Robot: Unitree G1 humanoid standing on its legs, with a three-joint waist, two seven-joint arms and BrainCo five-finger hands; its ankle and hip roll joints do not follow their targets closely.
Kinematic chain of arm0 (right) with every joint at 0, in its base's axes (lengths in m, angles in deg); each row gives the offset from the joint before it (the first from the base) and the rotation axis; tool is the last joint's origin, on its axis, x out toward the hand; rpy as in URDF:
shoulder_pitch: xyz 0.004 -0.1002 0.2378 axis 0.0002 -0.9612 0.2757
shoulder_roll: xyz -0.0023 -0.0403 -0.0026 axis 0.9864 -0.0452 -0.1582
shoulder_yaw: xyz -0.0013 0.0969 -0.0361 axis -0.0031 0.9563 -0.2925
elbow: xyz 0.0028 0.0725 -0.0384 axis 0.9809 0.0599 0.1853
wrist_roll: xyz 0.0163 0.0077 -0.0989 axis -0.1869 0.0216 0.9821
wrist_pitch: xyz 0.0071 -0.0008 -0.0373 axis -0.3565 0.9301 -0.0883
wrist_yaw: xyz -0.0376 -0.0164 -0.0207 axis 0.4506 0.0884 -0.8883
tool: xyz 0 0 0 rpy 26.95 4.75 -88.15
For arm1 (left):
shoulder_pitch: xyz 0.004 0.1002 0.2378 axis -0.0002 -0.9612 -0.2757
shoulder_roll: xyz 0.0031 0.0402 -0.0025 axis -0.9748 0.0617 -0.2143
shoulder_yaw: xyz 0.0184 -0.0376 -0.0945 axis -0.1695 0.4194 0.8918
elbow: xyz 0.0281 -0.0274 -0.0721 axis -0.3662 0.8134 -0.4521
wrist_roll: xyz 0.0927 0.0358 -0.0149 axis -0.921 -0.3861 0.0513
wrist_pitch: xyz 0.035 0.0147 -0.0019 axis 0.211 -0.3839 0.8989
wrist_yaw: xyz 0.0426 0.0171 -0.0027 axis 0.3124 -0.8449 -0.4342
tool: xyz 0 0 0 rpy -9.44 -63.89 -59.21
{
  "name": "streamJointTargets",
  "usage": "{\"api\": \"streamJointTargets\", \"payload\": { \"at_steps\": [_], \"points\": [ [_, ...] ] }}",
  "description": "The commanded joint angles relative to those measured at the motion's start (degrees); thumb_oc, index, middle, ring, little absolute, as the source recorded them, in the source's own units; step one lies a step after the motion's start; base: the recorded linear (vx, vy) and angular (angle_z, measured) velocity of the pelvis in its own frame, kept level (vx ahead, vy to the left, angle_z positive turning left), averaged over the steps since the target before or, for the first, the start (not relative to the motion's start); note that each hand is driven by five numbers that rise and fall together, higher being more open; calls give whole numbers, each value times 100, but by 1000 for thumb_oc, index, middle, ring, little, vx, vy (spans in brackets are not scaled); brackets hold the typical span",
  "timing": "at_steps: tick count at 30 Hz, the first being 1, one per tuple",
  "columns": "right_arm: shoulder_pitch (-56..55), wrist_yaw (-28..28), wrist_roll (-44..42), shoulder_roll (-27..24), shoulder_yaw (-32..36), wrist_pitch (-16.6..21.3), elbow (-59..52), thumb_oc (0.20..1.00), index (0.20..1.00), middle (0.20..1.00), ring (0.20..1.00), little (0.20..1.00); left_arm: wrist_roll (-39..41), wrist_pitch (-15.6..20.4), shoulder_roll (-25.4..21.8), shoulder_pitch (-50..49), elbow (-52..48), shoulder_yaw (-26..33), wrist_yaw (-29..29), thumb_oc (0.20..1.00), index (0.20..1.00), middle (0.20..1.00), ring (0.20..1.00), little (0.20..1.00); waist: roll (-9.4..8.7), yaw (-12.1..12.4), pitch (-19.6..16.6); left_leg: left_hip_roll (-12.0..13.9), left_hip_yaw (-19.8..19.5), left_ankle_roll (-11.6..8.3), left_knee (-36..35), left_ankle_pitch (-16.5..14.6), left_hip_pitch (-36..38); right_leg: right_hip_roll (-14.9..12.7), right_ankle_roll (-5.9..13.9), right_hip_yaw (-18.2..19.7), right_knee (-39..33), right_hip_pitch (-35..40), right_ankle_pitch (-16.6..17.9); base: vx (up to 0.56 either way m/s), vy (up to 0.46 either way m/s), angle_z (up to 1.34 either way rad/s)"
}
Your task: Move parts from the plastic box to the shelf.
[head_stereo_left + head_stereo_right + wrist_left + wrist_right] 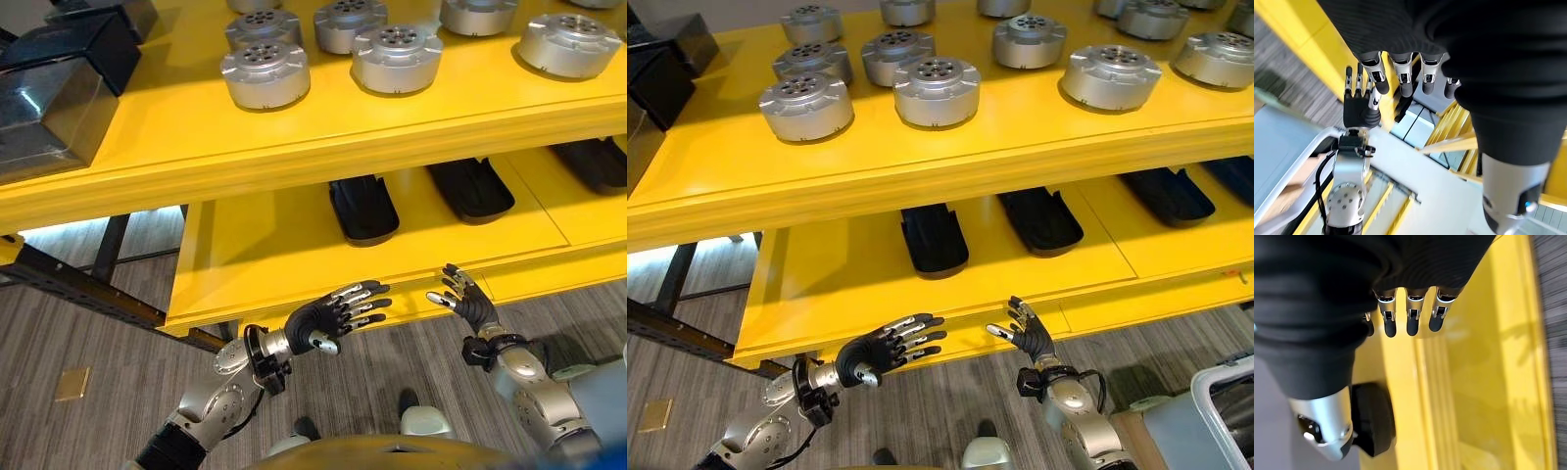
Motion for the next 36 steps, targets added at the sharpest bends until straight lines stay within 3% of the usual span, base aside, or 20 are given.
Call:
{"api": "streamJointTargets", "payload": {
  "at_steps": [1,2,3,5,7,9,12,14,15,18,23,25,31,36],
  "points": [
    [138,153,79,87,201,190,-256,1000,1000,1000,1000,1000,-42,-5,-51,190,1,-74,376,1000,1000,1000,1000,1000,-146,-141,222,381,118,-160,35,89,87,-547,563,-543,95,152,215,-74,159,-41],
    [112,149,96,106,245,224,-246,1000,1000,1000,1000,1000,-82,7,-40,211,33,-95,383,1000,1000,1000,1000,1000,-168,-164,249,339,175,-144,35,66,84,-593,618,-527,35,104,338,-169,230,-60],
    [43,168,141,212,361,295,-212,1000,1000,1000,1000,1000,-303,80,-36,215,66,-132,218,1000,1000,1000,1000,1000,-224,-224,348,269,393,-103,35,-19,105,-762,730,-560,68,-176,671,-156,134,-68],
    [7,-39,180,279,406,322,-188,1000,1000,1000,1000,1000,-726,329,-29,134,132,-88,-149,1000,1000,1000,1000,1000,-241,-223,402,227,686,-40,35,-59,155,-799,766,-793,283,-318,727,-179,83,-114],
    [-116,-234,402,292,457,557,-319,1000,1000,1000,1000,1000,-1004,656,-150,78,268,-2,-581,1000,1000,1000,1000,1000,-210,-245,407,117,784,152,47,-108,68,-700,674,-643,935,-463,493,-172,30,-122],
    [-201,-138,190,226,493,615,-468,1000,1000,1000,1000,1000,-835,825,-289,208,445,44,-427,1000,1000,1000,1000,1000,-135,-268,404,1,768,373,133,-187,-44,-572,470,-513,1782,-574,101,-98,-8,-49],
    [-21,-264,184,172,441,586,-380,1000,1000,1000,1000,1000,-1083,934,-399,158,428,47,-4,1000,1000,1000,1000,1000,-35,-202,421,30,974,425,264,-242,-35,-691,308,-833,2267,-551,-51,-25,-49,-45],
    [276,-345,186,125,252,495,-173,1000,1000,1000,1000,1000,-912,1018,-491,115,304,113,-83,1000,1000,1000,1000,1000,18,-71,436,184,1261,392,467,-252,-41,-764,155,-1214,2142,-363,-333,8,-246,-136],
    [400,-392,259,143,109,409,-89,1000,1000,1000,1000,1000,-785,967,-495,153,205,143,-371,1000,1000,1000,1000,1000,-27,-2,444,386,1535,294,726,-196,-118,-689,43,-1584,1645,-94,-433,50,-416,-160],
    [421,-238,333,134,-17,307,-73,1000,1000,1000,1000,1000,-663,968,-407,102,133,188,-518,1000,1000,1000,1000,1000,-114,57,423,684,1782,139,1012,-113,-201,-558,35,-1825,963,230,-367,77,-417,-144],
    [245,325,401,-68,211,283,140,1000,1000,1000,1000,1000,-830,992,-322,27,95,260,-478,1000,1000,1000,1000,1000,-176,-84,355,1005,1807,-168,1107,179,-267,-332,83,-1674,275,384,-193,70,-420,-95],
    [140,395,509,-132,436,452,311,1000,1000,1000,1000,1000,-640,1034,-298,-39,67,322,-269,1000,1000,1000,1000,1000,-175,-152,364,1113,1845,-289,1126,322,-210,-246,52,-1650,139,392,-152,84,-406,-54],
    [-4,477,712,-216,1058,762,651,1000,1000,1000,1000,1000,-456,954,-119,61,-119,356,-221,1000,1000,1000,1000,1000,-182,-444,334,1514,1972,-700,1290,834,-20,66,-188,-1434,-66,304,-195,80,-332,-41],
    [-38,281,721,-222,1353,889,939,1000,1000,1000,1000,1000,208,1052,165,386,-36,282,-741,1000,1000,1000,1000,1000,-154,-665,215,1554,1910,-845,1418,903,147,342,-404,-1117,-229,236,-229,118,-355,-38]
  ]
}}
